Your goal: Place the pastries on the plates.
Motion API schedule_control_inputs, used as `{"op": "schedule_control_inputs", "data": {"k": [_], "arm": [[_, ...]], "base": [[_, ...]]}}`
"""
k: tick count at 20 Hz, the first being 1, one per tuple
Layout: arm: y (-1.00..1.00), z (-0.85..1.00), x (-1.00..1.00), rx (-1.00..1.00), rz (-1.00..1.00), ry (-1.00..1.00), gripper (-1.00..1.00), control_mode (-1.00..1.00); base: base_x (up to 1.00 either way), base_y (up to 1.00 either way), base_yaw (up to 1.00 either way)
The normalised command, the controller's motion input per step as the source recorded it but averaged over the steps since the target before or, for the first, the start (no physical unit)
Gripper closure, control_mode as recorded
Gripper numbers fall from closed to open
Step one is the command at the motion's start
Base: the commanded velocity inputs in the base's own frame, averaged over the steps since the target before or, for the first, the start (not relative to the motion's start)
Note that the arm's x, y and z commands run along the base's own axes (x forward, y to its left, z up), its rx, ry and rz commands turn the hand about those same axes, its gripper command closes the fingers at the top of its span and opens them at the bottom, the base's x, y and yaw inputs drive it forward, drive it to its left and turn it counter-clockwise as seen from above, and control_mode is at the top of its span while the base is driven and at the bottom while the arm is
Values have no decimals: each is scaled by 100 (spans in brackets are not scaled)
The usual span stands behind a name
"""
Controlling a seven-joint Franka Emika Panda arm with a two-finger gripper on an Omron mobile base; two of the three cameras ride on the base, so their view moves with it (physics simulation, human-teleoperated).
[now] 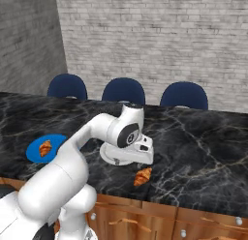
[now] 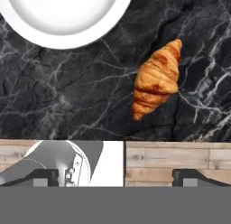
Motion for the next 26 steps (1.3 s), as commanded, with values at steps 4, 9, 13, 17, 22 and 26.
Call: {"op": "schedule_control_inputs", "data": {"k": [4, 9, 13, 17, 22, 26], "arm": [[-64, -42, 0, 0, -3, 1, -100, -100], [-26, -40, 5, 0, 0, 0, -100, -100], [0, -19, 24, 2, 0, 0, -100, -100], [2, -14, 36, 1, 0, -2, -100, -100], [3, -28, 31, 0, 1, -2, -100, -100], [0, -41, 25, 0, 1, 0, -100, -100]], "base": [[0, 0, 0], [0, 0, 0], [0, 0, 0], [0, 0, 0], [0, 0, 0], [0, 0, 0]]}}
